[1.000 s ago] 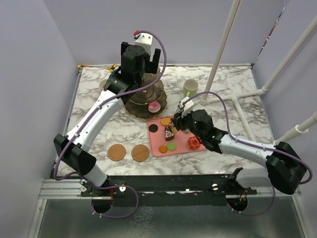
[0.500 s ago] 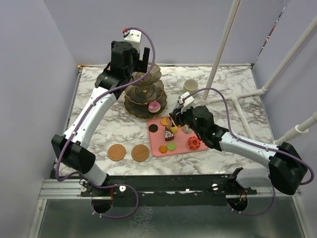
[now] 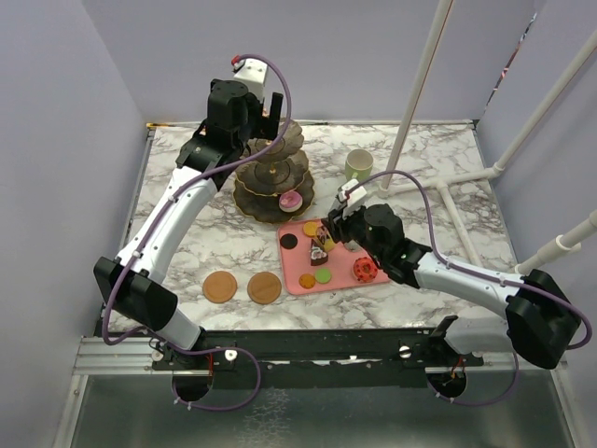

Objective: Serve the afternoon tea
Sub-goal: Pick up the desert from the tray, then place the desert on the desert table.

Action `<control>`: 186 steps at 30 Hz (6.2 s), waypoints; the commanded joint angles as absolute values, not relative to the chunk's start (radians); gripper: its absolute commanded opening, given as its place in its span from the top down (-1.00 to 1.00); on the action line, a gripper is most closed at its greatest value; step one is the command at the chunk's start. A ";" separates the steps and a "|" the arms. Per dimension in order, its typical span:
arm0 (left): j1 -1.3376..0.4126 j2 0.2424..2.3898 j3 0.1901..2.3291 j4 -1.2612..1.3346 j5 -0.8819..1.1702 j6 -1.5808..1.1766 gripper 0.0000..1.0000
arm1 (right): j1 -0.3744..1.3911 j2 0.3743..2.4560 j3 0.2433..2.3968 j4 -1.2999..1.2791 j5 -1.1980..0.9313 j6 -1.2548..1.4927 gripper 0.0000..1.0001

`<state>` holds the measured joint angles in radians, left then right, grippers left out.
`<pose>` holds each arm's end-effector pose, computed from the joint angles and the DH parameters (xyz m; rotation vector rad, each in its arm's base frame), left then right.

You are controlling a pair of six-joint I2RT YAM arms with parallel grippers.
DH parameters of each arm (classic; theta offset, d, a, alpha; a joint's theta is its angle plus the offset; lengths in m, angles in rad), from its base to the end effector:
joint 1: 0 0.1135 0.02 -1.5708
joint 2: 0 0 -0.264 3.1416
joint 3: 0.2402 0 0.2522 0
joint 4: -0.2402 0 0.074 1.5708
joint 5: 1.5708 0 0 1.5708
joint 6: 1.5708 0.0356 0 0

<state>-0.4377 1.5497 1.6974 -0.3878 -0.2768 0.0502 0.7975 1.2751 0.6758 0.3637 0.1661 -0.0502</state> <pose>0.3239 -0.1408 0.4471 0.2426 1.7852 -0.0258 0.2035 0.2000 0.2519 -0.6381 1.7040 0.3818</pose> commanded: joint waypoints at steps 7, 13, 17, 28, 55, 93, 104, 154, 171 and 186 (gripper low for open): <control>-0.432 1.489 1.691 -0.380 -0.234 0.057 -0.98 | 0.804 1.214 0.602 0.402 0.102 0.010 0.31; -0.432 1.494 1.706 -0.380 -0.227 0.047 -0.98 | 0.803 1.259 0.602 0.458 0.124 0.026 0.16; -0.432 1.493 1.707 -0.380 -0.228 0.047 -0.98 | 0.807 1.288 0.621 0.471 0.135 0.019 -0.02; -0.432 1.488 1.702 -0.379 -0.235 0.052 -0.98 | 0.836 1.329 0.613 0.493 0.206 0.009 0.28; -0.432 1.477 1.708 -0.379 -0.226 0.044 -0.97 | 0.882 1.291 0.515 0.674 0.340 -0.143 0.98; -0.432 1.473 1.714 -0.379 -0.206 0.061 -0.96 | 0.881 1.370 0.496 0.732 0.298 -0.118 -0.13; -0.432 1.471 1.711 -0.380 -0.209 0.067 -0.96 | 0.881 1.374 0.487 0.752 0.296 -0.103 0.37; -0.431 1.473 1.703 -0.382 -0.224 0.059 -0.96 | 0.881 1.885 1.031 0.917 0.154 -0.112 0.93; -0.430 1.467 1.699 -0.382 -0.233 0.069 -0.97 | 0.747 1.879 1.001 0.808 0.053 -0.194 0.90; -0.428 1.454 1.693 -0.382 -0.236 0.071 -0.98 | 0.718 1.824 0.983 0.785 0.021 -0.229 0.06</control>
